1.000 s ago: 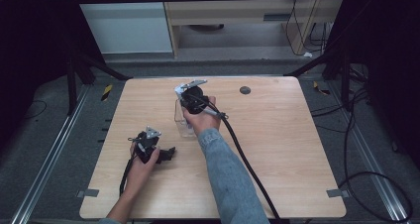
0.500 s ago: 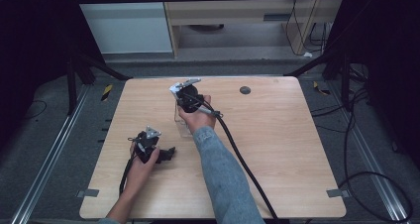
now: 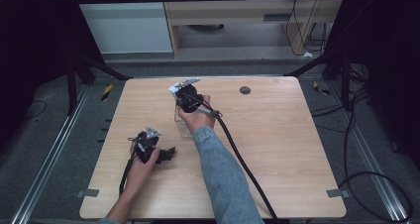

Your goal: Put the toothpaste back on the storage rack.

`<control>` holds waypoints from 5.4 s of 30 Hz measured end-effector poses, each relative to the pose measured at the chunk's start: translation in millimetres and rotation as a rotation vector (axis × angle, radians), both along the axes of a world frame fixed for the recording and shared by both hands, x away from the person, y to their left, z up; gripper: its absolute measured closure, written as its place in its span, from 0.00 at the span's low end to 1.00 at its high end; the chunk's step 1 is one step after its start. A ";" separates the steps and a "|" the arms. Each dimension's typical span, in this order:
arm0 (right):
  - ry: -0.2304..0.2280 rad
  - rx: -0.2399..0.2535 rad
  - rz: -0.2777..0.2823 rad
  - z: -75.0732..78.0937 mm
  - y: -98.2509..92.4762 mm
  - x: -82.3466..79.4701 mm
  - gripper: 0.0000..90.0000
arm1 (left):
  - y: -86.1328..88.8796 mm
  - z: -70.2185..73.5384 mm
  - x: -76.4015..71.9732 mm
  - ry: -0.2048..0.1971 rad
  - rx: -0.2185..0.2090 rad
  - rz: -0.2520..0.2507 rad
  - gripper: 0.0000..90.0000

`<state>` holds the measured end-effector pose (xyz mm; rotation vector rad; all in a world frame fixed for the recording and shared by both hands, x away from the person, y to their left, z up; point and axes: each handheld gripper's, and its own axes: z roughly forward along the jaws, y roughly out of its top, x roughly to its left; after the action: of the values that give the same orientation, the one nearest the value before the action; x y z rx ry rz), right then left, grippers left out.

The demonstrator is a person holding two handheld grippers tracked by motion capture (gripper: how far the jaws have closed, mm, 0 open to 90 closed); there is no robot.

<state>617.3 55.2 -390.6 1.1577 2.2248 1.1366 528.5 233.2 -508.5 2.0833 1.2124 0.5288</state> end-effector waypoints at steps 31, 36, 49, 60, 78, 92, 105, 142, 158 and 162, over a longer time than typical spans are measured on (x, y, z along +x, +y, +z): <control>-0.001 0.014 0.016 7.3 -1.0 -4.6 0.78 | 0.0 0.0 0.0 0.000 0.000 0.000 0.00; -0.005 0.010 0.022 6.7 1.1 -5.8 0.77 | 0.0 0.0 0.0 0.000 0.000 0.000 0.00; -0.017 -0.001 0.024 15.8 -3.3 -14.3 0.63 | 0.0 0.0 0.0 0.000 0.000 0.000 0.00; -0.037 0.033 0.033 23.8 -15.9 -19.3 0.31 | 0.0 0.2 -0.1 0.002 0.001 0.000 0.00; -0.121 -0.012 -0.003 35.2 -62.5 -27.1 0.13 | 0.9 0.0 -1.4 0.000 0.000 -0.004 0.00; -0.093 -0.053 -0.089 7.9 -135.1 -38.5 0.14 | 0.9 0.1 -1.4 0.002 0.002 -0.004 0.00; -0.053 -0.065 -0.194 -24.9 -188.5 -48.7 0.13 | 0.9 0.1 -1.4 0.002 0.002 -0.005 0.00; 0.065 -0.072 -0.293 -92.3 -252.1 -68.5 0.12 | 1.0 0.1 -1.4 0.002 0.003 -0.005 0.00; 0.092 -0.062 -0.403 -117.9 -269.1 -60.7 0.11 | 1.0 0.2 -1.4 0.003 0.003 -0.005 0.00; 0.076 -0.070 -0.407 -120.1 -268.0 -57.6 0.08 | 1.0 0.1 -1.4 0.002 0.003 -0.005 0.00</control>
<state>559.8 -212.9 -510.7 1.5546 1.9373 0.8527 527.1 234.2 -508.3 2.0895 1.2082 0.5265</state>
